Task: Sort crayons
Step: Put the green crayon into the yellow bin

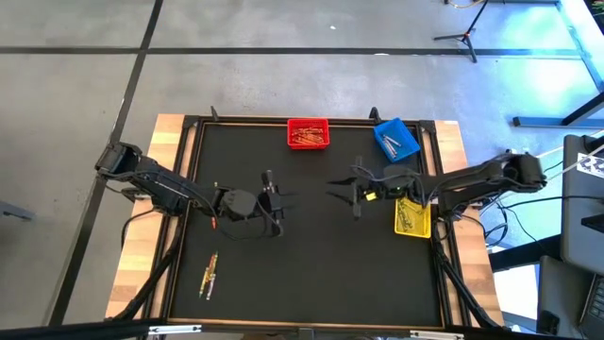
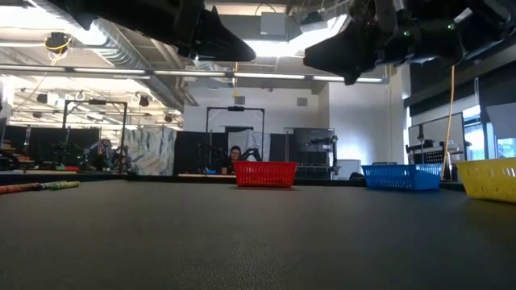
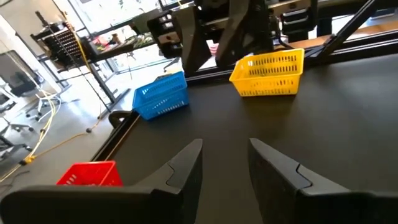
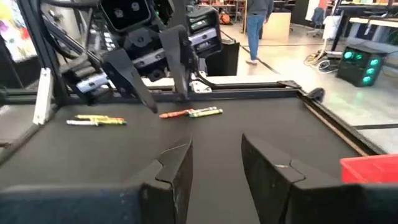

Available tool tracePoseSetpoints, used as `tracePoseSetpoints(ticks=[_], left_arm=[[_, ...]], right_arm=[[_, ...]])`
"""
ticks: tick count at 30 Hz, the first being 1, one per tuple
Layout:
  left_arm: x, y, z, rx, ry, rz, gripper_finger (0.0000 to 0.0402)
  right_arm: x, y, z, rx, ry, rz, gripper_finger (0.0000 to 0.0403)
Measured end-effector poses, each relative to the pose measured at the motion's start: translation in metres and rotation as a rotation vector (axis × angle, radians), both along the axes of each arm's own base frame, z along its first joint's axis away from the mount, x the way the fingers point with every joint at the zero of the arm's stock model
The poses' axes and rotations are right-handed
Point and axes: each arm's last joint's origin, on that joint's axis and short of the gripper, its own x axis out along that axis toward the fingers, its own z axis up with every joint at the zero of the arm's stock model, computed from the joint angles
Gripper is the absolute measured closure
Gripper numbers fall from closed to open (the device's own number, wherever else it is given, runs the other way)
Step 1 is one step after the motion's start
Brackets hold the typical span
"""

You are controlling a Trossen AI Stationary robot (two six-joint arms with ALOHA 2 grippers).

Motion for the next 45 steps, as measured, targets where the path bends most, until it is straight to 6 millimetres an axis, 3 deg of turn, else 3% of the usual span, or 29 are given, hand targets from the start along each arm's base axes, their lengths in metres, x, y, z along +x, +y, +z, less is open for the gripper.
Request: tracePoseSetpoints(ticks=[11, 17, 29, 37, 45], left_arm=[[-0.019, 0.000, 0.010, -0.038, 0.142, 0.104, 0.0282], [-0.050, 0.009, 0.014, -0.179, 0.290, 0.220, 0.0282], [-0.110, 0.025, 0.002, -0.490, 0.493, 0.625, 0.0282], [-0.115, 0.025, -0.011, -0.621, 0.581, 0.789, 0.0282], [-0.110, 0.036, -0.029, -0.619, 0.692, 0.951, 0.0282]], right_arm=[[0.005, 0.001, -0.009, 0.014, 0.025, 0.012, 0.0269], [0.005, 0.001, -0.010, 0.016, 0.041, 0.012, 0.0269], [0.005, 0.001, -0.010, 0.038, 0.044, 0.008, 0.0269], [0.005, 0.001, -0.011, 0.038, 0.046, 0.007, 0.0269], [0.005, 0.001, -0.012, 0.039, 0.056, 0.007, 0.0269]])
